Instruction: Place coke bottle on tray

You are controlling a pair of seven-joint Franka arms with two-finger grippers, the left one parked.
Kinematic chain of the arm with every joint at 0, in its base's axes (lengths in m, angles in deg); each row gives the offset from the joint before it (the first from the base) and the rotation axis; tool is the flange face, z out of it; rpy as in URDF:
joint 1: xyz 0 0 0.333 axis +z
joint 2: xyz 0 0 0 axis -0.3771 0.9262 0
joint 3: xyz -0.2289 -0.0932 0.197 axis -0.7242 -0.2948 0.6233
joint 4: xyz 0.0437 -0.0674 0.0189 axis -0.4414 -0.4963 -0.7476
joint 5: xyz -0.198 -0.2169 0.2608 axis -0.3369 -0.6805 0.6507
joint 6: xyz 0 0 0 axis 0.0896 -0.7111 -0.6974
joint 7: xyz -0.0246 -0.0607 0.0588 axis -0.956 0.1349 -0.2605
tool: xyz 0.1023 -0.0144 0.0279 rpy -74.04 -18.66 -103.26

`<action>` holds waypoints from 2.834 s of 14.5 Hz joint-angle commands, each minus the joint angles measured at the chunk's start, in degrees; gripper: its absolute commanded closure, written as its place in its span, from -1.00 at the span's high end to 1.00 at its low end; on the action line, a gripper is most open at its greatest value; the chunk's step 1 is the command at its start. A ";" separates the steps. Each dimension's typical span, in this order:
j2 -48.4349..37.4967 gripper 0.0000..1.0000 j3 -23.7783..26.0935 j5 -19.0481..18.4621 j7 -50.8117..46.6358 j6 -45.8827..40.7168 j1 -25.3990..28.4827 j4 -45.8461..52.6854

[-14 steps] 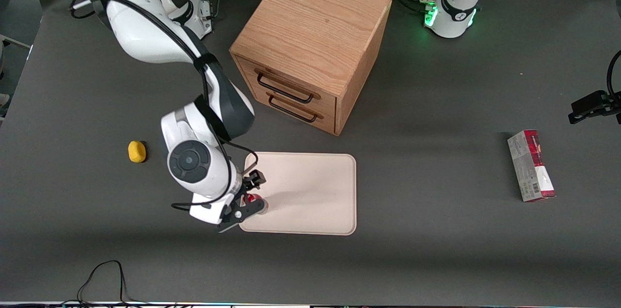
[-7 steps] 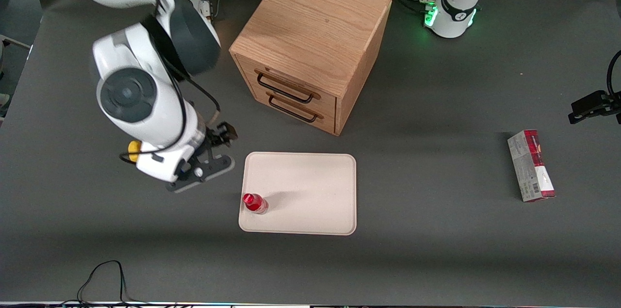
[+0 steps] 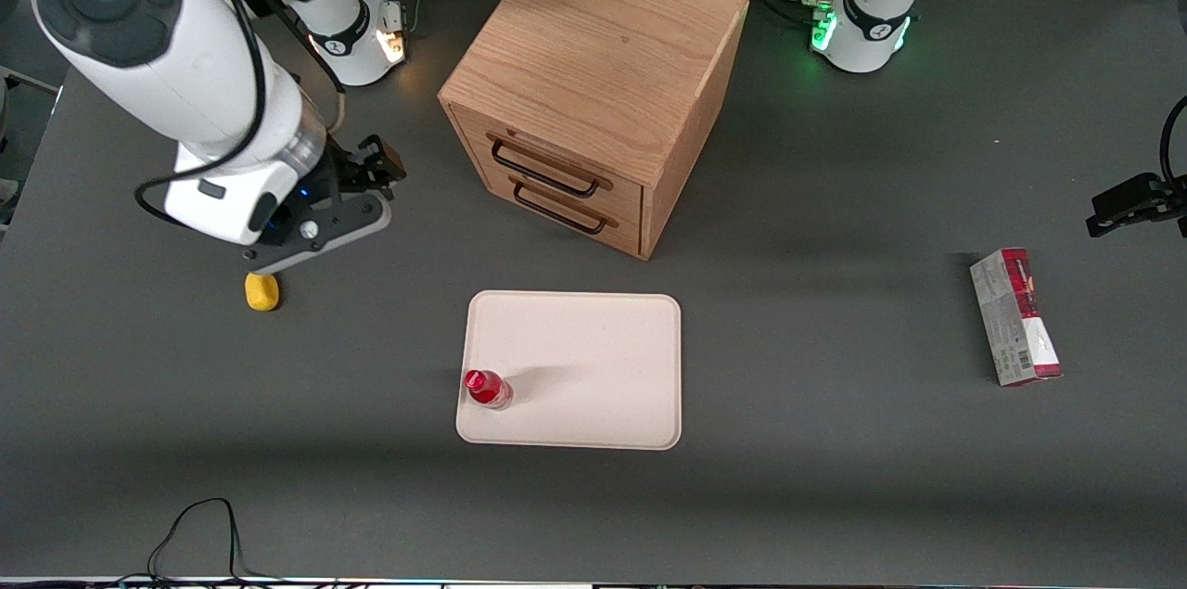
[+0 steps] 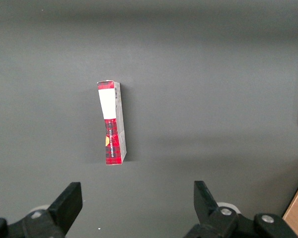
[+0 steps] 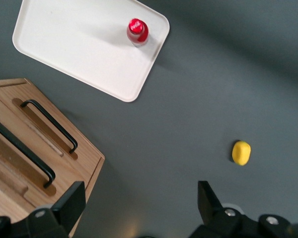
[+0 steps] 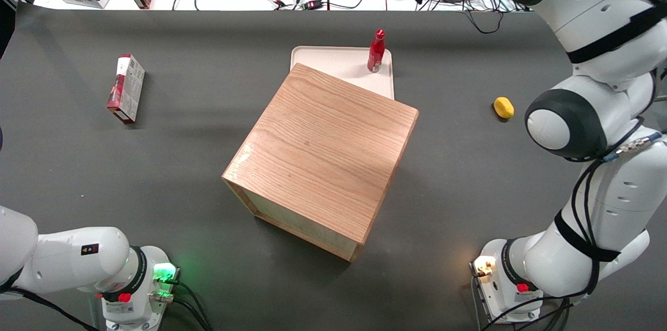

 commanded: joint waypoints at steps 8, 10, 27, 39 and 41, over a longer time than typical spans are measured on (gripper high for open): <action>-32.74 1.00 -6.82 4.89 -1.63 18.86 -7.14 -45.39; -35.21 1.00 -7.00 5.51 -1.63 19.65 -9.08 -48.57; -31.79 1.00 -11.23 5.25 -0.48 24.49 -18.57 -46.82; -32.67 1.00 -7.44 4.55 -0.04 21.06 -20.34 -46.47; -32.67 1.00 -9.80 4.55 -0.13 21.06 -18.68 -46.56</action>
